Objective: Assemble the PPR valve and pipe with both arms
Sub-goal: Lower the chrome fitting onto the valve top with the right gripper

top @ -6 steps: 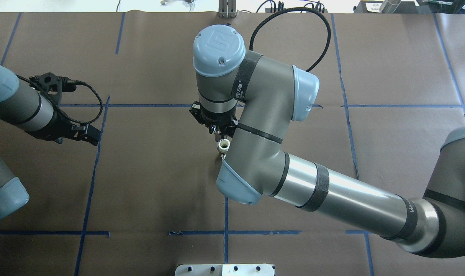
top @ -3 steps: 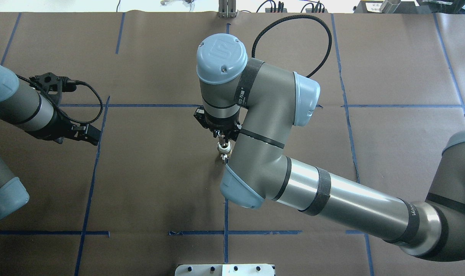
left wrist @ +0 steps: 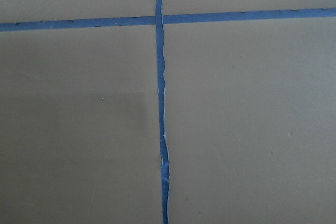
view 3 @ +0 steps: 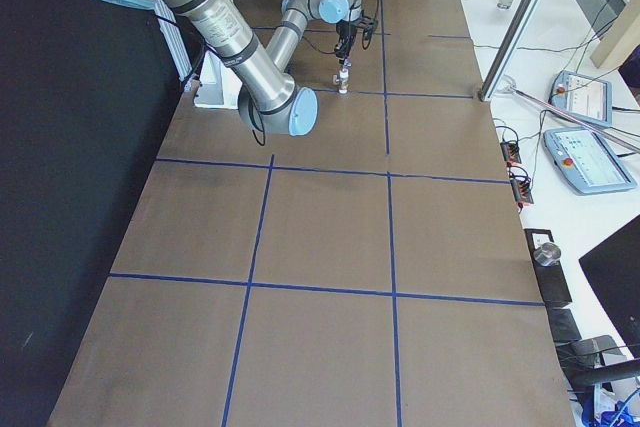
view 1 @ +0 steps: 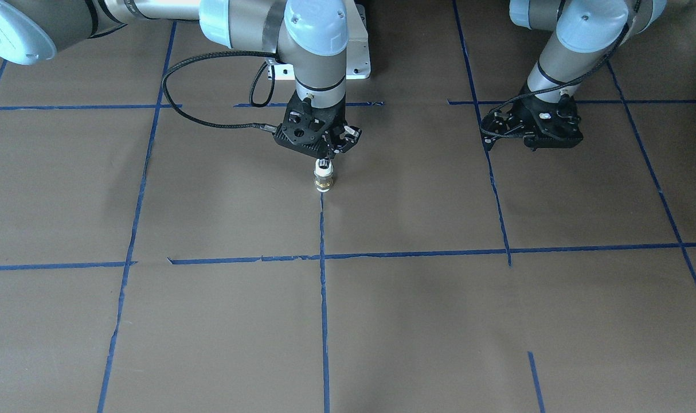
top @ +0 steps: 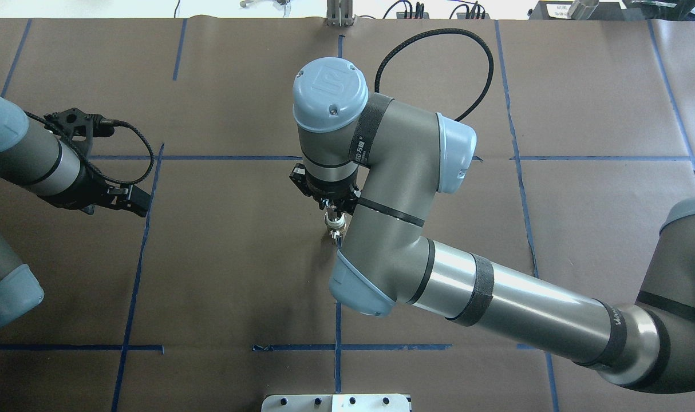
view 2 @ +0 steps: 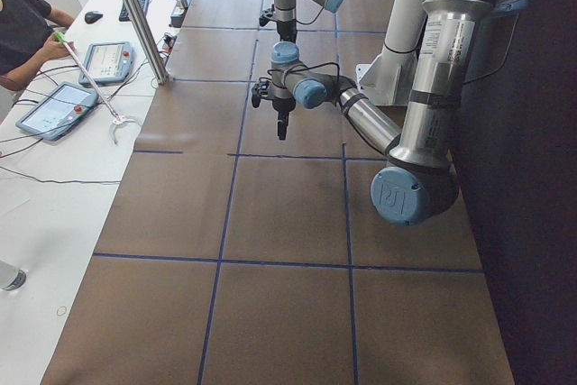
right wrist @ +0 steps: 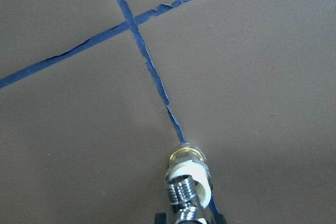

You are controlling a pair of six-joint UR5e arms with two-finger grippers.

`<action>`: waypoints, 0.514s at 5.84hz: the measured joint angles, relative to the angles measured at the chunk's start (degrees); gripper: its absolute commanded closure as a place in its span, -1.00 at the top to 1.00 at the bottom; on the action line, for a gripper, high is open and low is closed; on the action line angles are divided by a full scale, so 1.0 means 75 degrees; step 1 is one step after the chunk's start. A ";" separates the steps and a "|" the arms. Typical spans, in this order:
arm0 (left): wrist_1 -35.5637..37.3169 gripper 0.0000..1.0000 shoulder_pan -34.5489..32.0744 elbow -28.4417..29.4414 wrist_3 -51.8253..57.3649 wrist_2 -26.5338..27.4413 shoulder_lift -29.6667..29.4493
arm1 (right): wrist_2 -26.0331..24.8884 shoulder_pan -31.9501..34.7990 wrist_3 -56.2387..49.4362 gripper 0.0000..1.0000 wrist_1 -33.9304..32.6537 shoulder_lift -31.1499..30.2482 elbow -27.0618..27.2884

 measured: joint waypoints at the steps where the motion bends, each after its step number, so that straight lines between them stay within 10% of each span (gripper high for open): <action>1: 0.0000 1.00 0.0000 0.0000 -0.0002 0.0000 -0.0004 | -0.0002 -0.0001 0.0000 -0.99 0.0000 -0.0024 0.0012; 3: 0.0000 1.00 0.0000 0.0000 -0.0006 0.0000 -0.0006 | -0.0003 -0.0001 0.0000 -0.97 0.0000 -0.0065 0.0051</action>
